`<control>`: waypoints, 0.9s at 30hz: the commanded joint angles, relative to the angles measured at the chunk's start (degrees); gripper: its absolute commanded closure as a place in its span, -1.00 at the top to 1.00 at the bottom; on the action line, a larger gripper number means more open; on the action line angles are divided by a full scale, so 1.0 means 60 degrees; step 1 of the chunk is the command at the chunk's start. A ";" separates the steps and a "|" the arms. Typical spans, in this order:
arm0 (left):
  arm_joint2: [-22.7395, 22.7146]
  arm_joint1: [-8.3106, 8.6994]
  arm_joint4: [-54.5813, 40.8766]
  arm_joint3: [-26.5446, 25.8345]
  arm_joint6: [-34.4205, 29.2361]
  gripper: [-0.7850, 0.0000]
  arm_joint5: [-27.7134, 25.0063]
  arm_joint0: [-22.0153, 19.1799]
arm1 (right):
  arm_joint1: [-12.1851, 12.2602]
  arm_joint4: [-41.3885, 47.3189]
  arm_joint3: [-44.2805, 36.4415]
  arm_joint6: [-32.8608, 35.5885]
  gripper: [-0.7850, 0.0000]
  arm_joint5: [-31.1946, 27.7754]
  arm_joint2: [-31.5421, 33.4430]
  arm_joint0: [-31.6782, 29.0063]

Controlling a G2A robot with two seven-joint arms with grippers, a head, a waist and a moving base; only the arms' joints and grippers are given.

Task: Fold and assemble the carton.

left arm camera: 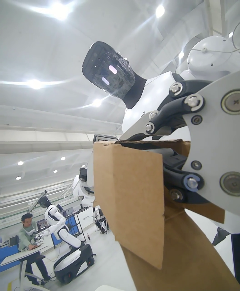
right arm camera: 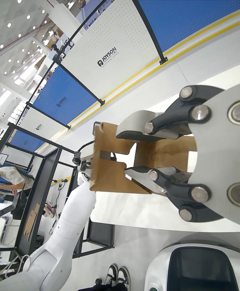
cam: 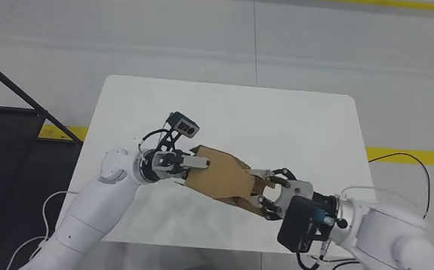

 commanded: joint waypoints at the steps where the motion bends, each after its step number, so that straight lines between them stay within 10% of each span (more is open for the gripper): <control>1: -0.0124 0.0033 0.0611 -0.0195 0.0195 -1.00 -0.0236 0.0088 | 0.0022 0.0035 -0.0057 -0.0192 -0.08 0.0061 0.0383 -0.0261; 9: -0.0563 0.0114 0.1753 -0.0873 0.0958 -1.00 -0.0682 0.0505 | 0.0073 0.0187 -0.0264 -0.0957 1.00 0.0352 0.1835 -0.1308; 27: -0.0820 0.0172 0.3173 -0.1453 0.1744 -1.00 -0.1266 0.0888 | -0.0011 0.0390 -0.0207 -0.1816 1.00 0.0992 0.1849 -0.1586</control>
